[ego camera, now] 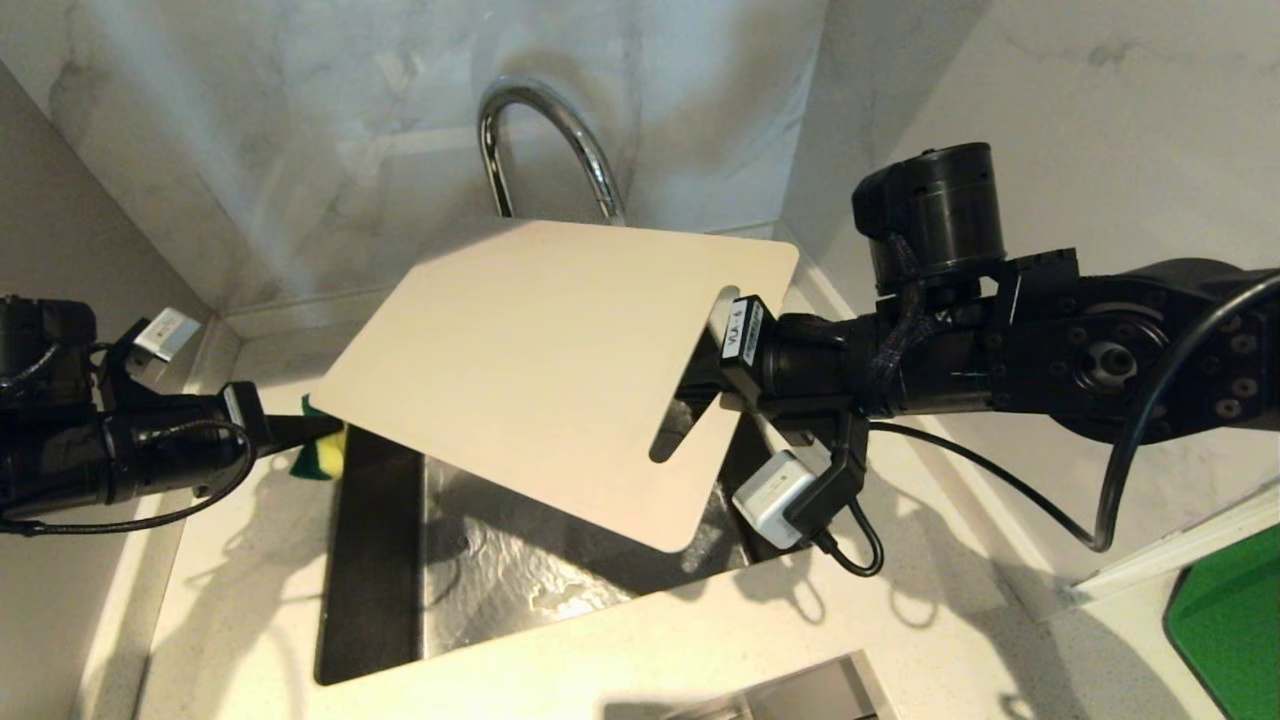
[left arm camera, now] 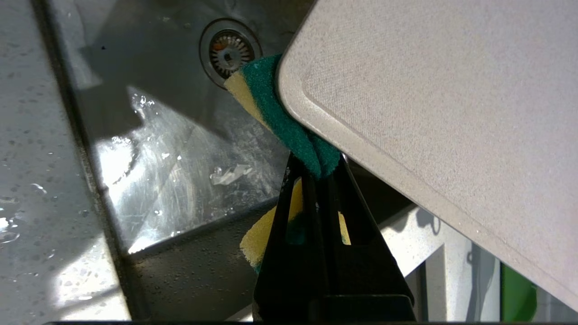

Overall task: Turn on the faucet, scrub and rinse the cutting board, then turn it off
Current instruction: Scrub the cutting board underwater

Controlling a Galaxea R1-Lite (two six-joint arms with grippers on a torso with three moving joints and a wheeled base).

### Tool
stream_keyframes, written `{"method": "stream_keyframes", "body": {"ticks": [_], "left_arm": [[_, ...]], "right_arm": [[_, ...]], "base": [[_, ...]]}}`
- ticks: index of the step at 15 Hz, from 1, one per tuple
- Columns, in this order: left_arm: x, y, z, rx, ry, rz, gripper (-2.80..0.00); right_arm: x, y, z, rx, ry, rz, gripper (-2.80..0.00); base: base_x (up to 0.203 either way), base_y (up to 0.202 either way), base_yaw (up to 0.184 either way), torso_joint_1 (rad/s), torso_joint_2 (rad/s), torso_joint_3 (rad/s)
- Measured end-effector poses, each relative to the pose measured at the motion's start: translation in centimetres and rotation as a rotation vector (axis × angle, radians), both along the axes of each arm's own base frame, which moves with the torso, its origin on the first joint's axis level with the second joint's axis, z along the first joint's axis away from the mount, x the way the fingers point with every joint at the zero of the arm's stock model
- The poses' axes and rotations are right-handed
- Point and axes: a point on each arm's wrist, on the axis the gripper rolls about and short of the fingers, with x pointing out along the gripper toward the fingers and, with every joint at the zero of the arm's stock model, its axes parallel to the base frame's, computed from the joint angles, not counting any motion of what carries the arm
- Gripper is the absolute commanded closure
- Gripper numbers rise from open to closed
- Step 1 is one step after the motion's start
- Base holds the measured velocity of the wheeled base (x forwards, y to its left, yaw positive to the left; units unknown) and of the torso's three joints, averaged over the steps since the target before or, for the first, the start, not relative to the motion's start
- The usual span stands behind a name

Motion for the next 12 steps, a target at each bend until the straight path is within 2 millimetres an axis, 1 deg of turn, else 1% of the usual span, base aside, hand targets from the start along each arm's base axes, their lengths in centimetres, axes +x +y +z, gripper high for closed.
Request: {"method": "stream_keyframes", "body": {"ticks": [6, 8, 12], "left_arm": [[-0.7, 0.1, 0.6, -0.009, -0.021, -0.010, 0.00], [-1.2, 0.6, 0.8, -0.020, -0.020, -0.021, 0.00], [-3.3, 1.8, -0.6, -0.033, 0.029, -0.018, 0.00]], "right_arm": [[0.1, -0.1, -0.3, -0.004, 0.005, -0.002, 0.00], [0.0, 0.0, -0.4, -0.006, 0.010, -0.001, 0.00], [0.1, -0.2, -0.5, -0.009, 0.013, -0.011, 0.00]], "base": [[0.000, 0.000, 0.000, 0.000, 0.00, 0.000], [0.000, 0.000, 0.000, 0.000, 0.00, 0.000], [0.000, 0.000, 0.000, 0.000, 0.00, 0.000]]}}
